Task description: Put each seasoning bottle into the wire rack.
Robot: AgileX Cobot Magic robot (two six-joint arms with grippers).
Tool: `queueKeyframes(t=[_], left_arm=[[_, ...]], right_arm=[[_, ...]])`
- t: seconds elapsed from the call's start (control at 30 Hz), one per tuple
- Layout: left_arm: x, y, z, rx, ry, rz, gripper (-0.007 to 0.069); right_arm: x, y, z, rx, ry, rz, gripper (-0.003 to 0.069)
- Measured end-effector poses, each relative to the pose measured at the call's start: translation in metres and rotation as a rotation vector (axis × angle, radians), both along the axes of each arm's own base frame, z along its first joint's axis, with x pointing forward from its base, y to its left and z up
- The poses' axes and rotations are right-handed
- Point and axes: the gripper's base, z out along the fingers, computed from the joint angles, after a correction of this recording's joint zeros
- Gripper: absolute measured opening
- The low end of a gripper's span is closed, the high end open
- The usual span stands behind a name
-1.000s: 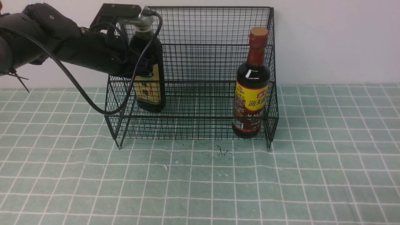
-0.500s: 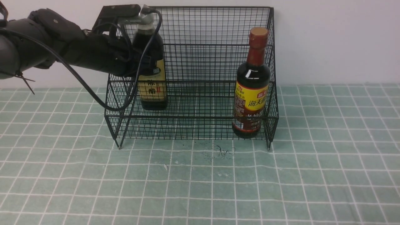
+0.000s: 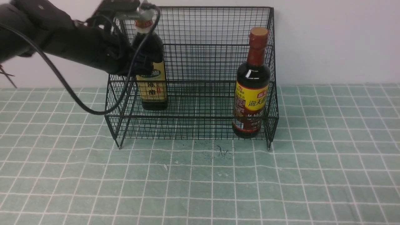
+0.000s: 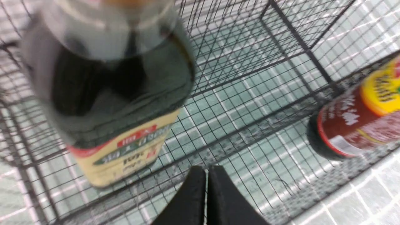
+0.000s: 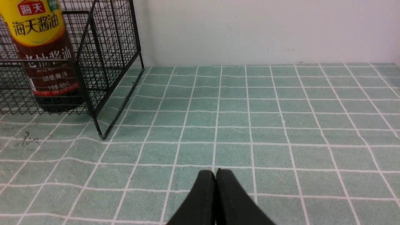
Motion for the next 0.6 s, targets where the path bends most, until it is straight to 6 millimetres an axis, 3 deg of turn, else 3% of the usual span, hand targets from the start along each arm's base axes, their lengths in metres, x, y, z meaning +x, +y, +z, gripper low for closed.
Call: queueKeyframes(t=[0.2, 0.3, 0.47, 0.57, 0.6], left_arm=[[-0.041, 0.009, 0.052, 0.048, -0.065, 0.025, -0.0006], [-0.078, 0.017, 0.076, 0.062, -0.120, 0.079, -0.0006], [-0.133, 0.029, 0.087, 0.067, -0.210, 0.149, -0.0006], [-0.179, 0.035, 0.083, 0.049, -0.247, 0.172, -0.0006], [-0.182, 0.035, 0.082, 0.047, -0.248, 0.173, -0.0006]], right_arm=[[0.000, 0.000, 0.000, 0.000, 0.000, 0.000, -0.0015], [0.000, 0.000, 0.000, 0.000, 0.000, 0.000, -0.0015], [0.000, 0.000, 0.000, 0.000, -0.001, 0.000, -0.0015], [0.000, 0.000, 0.000, 0.000, -0.001, 0.000, -0.0015], [0.000, 0.000, 0.000, 0.000, -0.001, 0.000, -0.0015]])
